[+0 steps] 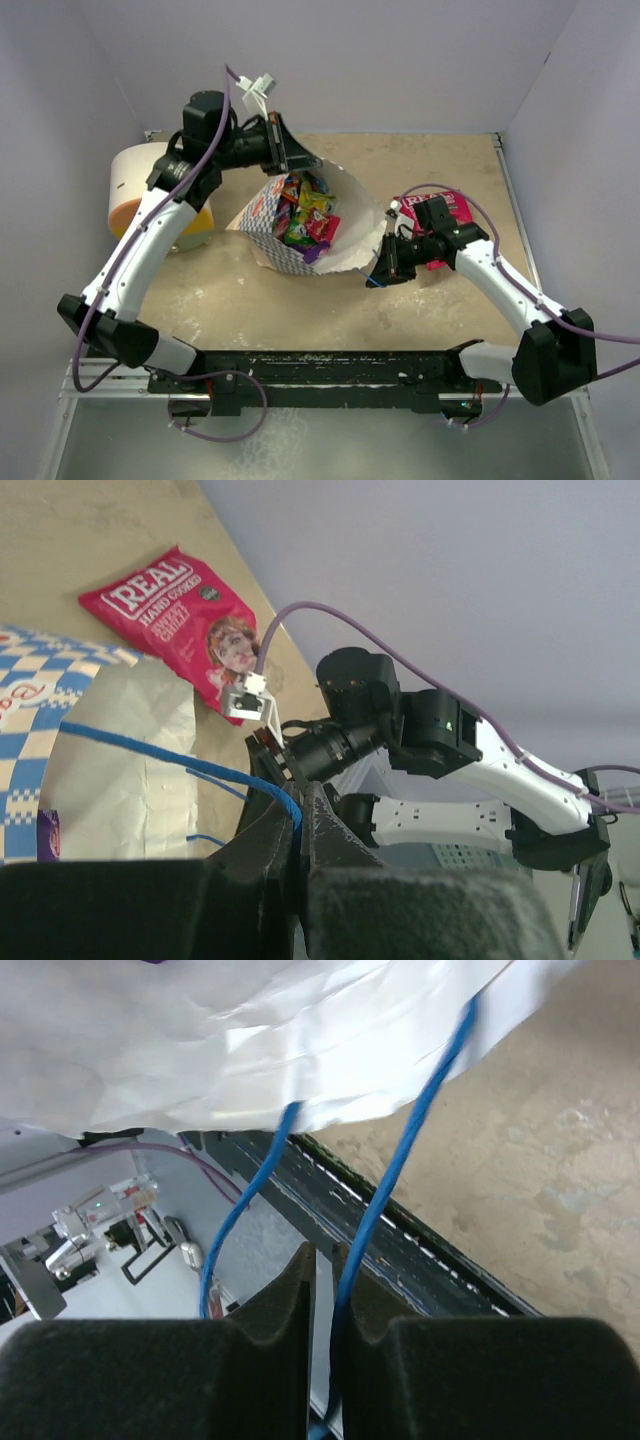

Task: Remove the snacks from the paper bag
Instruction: Adjust the paper bag at the center of the board.

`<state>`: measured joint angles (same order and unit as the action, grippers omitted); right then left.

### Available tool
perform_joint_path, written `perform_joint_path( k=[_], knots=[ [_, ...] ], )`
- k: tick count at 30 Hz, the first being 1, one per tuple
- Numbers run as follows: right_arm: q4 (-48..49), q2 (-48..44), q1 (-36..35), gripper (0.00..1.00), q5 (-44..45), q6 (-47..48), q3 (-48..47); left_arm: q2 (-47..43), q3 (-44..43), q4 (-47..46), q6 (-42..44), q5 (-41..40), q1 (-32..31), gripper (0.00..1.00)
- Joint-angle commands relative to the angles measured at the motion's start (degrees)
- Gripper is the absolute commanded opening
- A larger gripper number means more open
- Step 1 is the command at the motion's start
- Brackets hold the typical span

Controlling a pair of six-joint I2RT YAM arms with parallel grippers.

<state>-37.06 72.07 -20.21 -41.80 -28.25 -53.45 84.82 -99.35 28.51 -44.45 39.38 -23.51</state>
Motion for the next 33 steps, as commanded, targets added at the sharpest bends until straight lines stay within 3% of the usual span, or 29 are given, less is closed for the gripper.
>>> perform_joint_path(
  k=[1,6,9,15,20,22,27,33],
  knots=[
    [0.04,-5.54,-0.18,0.15,1.77,0.95,4.58,-7.81,6.16,-4.03,-1.77,-5.73,-6.10,0.00],
    [-0.67,-11.38,-0.18,0.21,4.17,-0.63,9.54,-10.08,9.78,-2.11,-3.09,-12.38,-13.52,0.00],
    [-1.70,-13.87,-0.18,0.26,7.61,-1.61,9.22,-11.52,10.07,0.21,-2.43,-14.89,-13.91,0.00],
    [-5.28,-14.87,-0.18,0.44,17.66,0.04,2.95,-13.04,10.66,0.67,-2.65,-15.05,-13.93,0.00],
    [-7.05,-14.04,-0.19,0.70,26.32,5.18,-6.92,-13.94,11.10,0.25,-2.26,-14.89,-13.93,0.00],
    [-3.88,-13.58,-0.18,0.75,27.21,9.40,-10.20,-13.70,10.80,0.63,-1.11,-14.06,-13.93,0.00],
    [11.40,-15.19,-0.95,0.76,17.72,10.28,-10.11,-13.39,10.25,1.42,-0.18,-12.75,-13.93,0.00],
    [28.77,-13.52,-9.29,0.74,19.45,9.43,-6.74,-14.20,8.68,0.74,3.24,-14.09,-13.91,0.00]
  ],
)
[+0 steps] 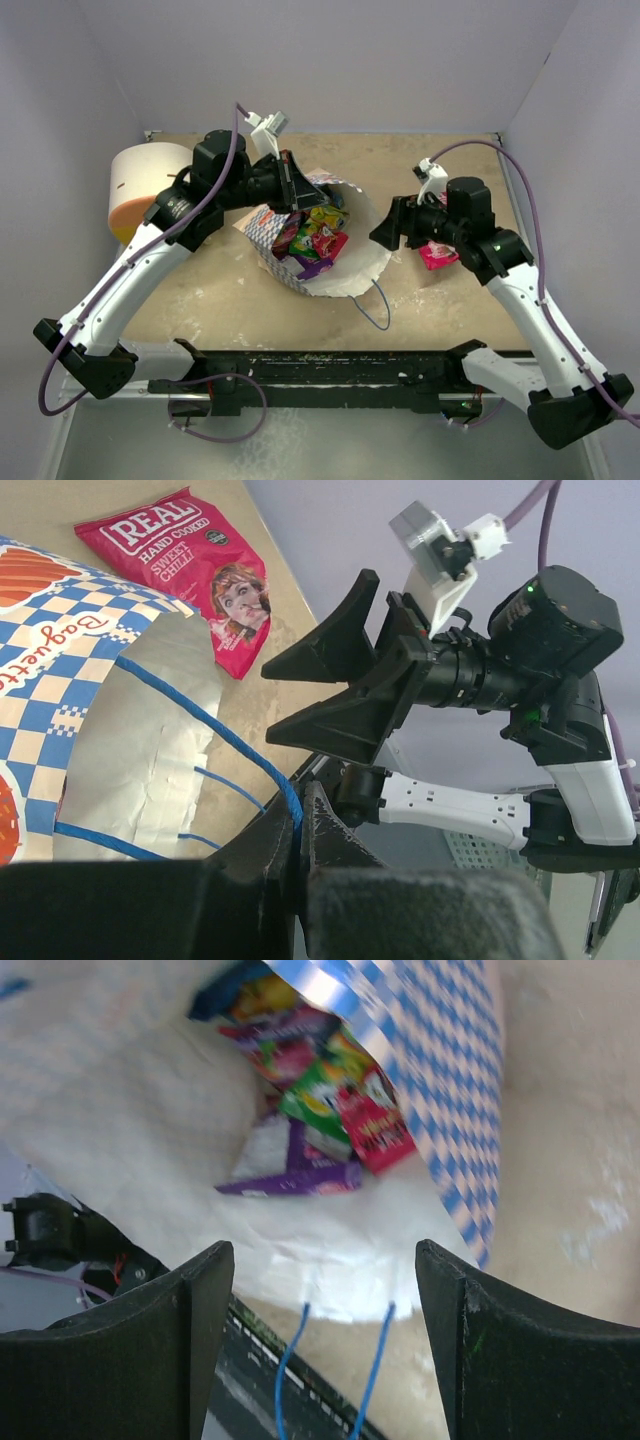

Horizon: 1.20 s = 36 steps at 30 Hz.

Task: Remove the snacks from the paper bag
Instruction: Adjust the paper bag at the center of the board, then take out the snack from the paper bag.

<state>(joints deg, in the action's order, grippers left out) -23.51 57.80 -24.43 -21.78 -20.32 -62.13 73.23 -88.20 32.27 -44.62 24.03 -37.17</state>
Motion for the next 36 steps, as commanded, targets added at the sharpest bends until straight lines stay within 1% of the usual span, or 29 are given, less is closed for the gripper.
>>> perform_joint_path(
  k=[1,5,7,9,12,14,16,19,23,25,27,29,31,34,36],
  knots=[
    [18.37,1.15,-7.07,0.74,-0.60,2.33,3.30,-2.52,-3.12,-2.63,4.49,0.62,-0.27,0.00],
    [28.38,2.88,-14.54,0.74,6.41,8.16,9.38,-4.15,-3.36,-3.74,8.40,-2.44,-0.27,0.00],
    [32.97,3.73,-15.80,0.74,6.31,12.98,12.04,-5.11,-2.58,-4.76,10.69,-3.89,-0.27,0.00],
    [35.60,5.37,-16.08,0.74,5.88,16.68,13.81,-5.65,-1.45,-6.21,12.44,-3.94,-0.27,0.00],
    [35.59,9.93,-16.16,0.73,5.51,19.59,14.37,-5.63,0.04,-7.40,14.62,-2.06,-0.27,0.00],
    [36.04,12.25,-16.74,0.72,8.10,19.23,15.24,-5.74,1.93,-8.43,15.35,-0.71,-0.27,0.00],
    [37.35,12.82,-17.41,0.72,12.59,18.14,17.05,-5.94,3.26,-9.22,15.74,0.41,-0.27,0.00],
    [43.33,11.31,-17.72,0.73,17.65,15.50,20.77,-6.49,5.80,-11.29,15.97,2.09,-0.27,0.00],
    [48.34,10.91,-17.80,0.74,23.02,12.56,24.12,-6.53,6.93,-11.86,16.81,3.68,-0.27,0.00],
    [50.30,9.99,-18.01,0.73,21.41,13.87,25.58,-6.67,6.89,-11.52,17.01,3.12,-0.27,0.00],
    [49.55,8.50,-18.97,0.73,18.20,17.14,25.68,-6.78,6.03,-10.64,17.02,1.20,-0.25,0.00],
    [47.70,6.35,-20.21,0.74,11.73,22.57,25.58,-6.72,4.73,-10.03,17.02,-0.77,-0.23,0.00],
    [45.44,4.44,-21.59,0.74,8.13,28.34,25.42,-6.30,3.50,-9.91,17.13,-2.08,-0.27,0.00],
    [38.24,2.58,-22.23,0.74,1.64,38.16,22.29,-4.91,1.52,-9.61,17.41,-2.58,-0.27,0.00],
    [31.27,2.72,-22.46,0.75,-1.90,46.41,18.72,-3.65,-0.40,-8.70,17.88,-2.40,-0.27,0.00]
  ],
)
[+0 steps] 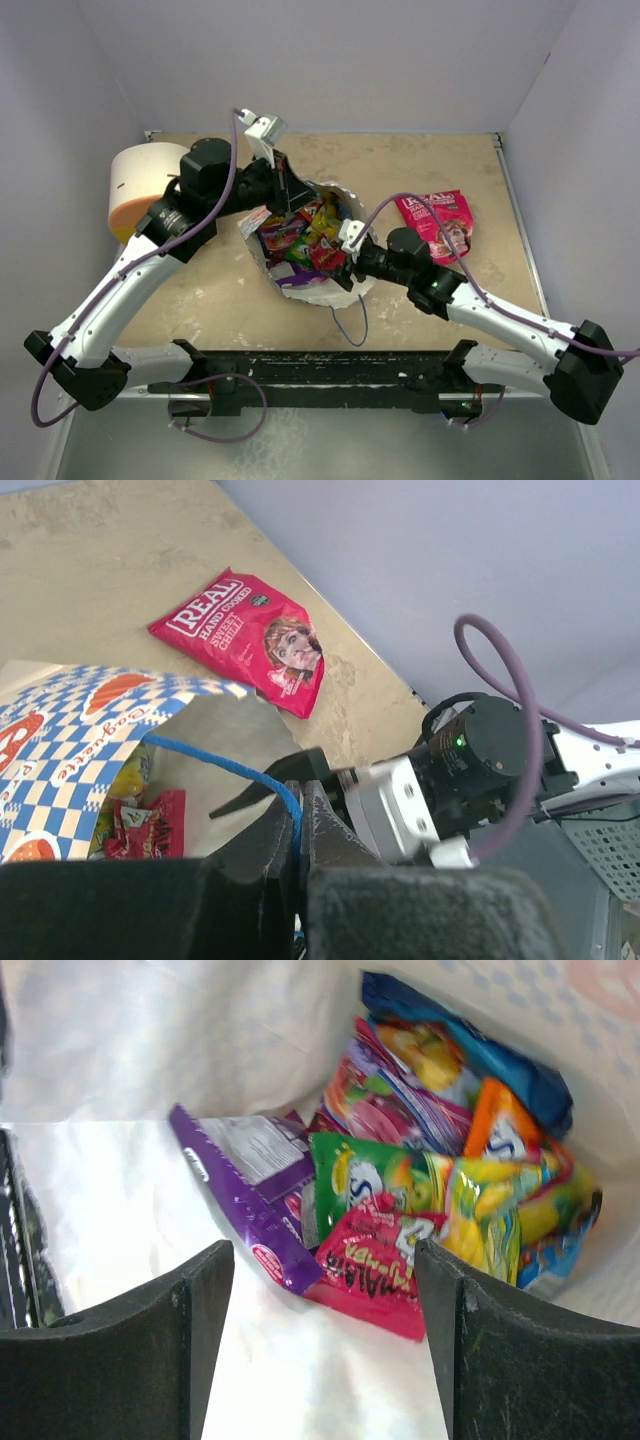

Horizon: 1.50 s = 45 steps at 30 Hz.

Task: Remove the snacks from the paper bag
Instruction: Take out the snack from the paper bag.

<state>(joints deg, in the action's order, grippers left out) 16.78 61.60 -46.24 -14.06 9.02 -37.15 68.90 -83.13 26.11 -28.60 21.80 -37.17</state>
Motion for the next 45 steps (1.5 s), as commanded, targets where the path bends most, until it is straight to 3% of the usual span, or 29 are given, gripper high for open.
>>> perform_joint_path(
  k=[1,4,10,13,20,31,45],
  knots=[
    [-13.16,-0.45,-0.66,0.76,-10.82,21.71,-8.14,1.04,-6.07,-2.16,2.07,0.02,-0.27,0.00],
    [-21.19,3.32,-0.72,0.77,-9.36,32.96,-13.30,1.19,-6.86,-1.67,2.85,0.10,-0.27,0.00],
    [-24.23,14.98,-0.70,0.73,-3.60,47.74,-21.07,2.10,-8.37,-1.00,5.49,1.03,-0.23,0.00],
    [-26.84,20.86,-0.71,0.68,-0.41,53.60,-25.58,2.23,-8.60,-0.30,6.49,1.56,-0.27,0.00],
    [-25.83,27.17,-0.76,0.68,5.71,61.90,-28.46,1.03,-7.40,-1.12,8.05,2.26,-0.27,0.00],
    [-29.71,34.40,-0.37,0.60,2.92,63.41,-36.13,0.11,-6.69,-1.33,8.75,2.19,-0.25,0.00],
    [-37.41,41.50,0.89,0.70,-2.08,62.84,-40.27,-0.25,-7.30,-0.21,9.18,1.81,-0.26,0.00]
  ],
)
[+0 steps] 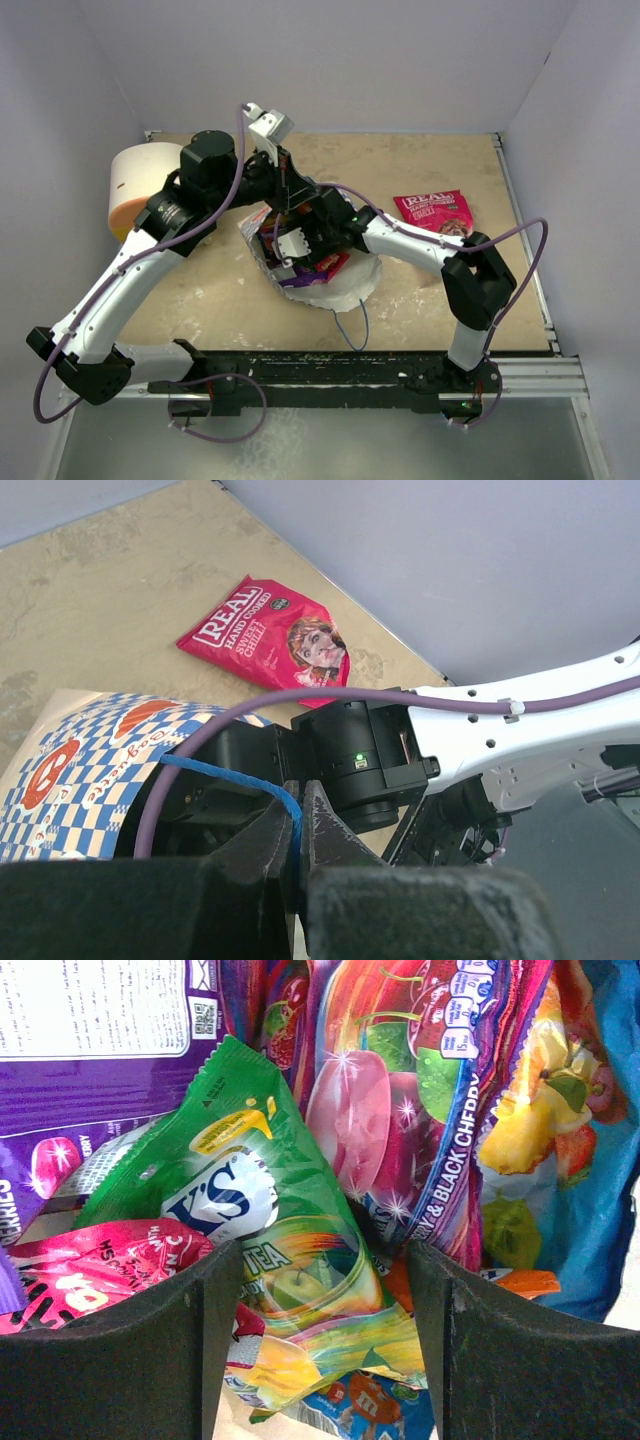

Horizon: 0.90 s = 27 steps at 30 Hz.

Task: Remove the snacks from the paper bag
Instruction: Take out the snack from the paper bag.

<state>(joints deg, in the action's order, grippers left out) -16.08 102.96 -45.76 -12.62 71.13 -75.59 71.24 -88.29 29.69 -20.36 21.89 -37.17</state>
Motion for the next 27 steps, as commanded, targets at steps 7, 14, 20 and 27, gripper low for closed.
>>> perform_joint_path(
  k=[7,14,20,27],
  knots=[
    [-0.86,0.06,0.41,0.73,-0.01,1.05,3.15,-2.87,-1.80,-3.68,0.94,1.31,-0.27,0.00],
    [-0.40,0.92,0.36,0.38,0.74,1.90,0.99,-2.66,-1.97,-3.30,0.85,0.74,-0.27,0.00],
    [-0.18,-1.09,0.35,0.02,1.30,2.23,1.67,-3.21,-1.71,-2.21,1.03,-1.57,-0.27,0.00],
    [-1.64,-3.77,0.27,0.00,1.53,-1.06,-0.68,-3.21,-1.68,-2.19,0.33,-2.79,-0.23,0.00]
  ],
)
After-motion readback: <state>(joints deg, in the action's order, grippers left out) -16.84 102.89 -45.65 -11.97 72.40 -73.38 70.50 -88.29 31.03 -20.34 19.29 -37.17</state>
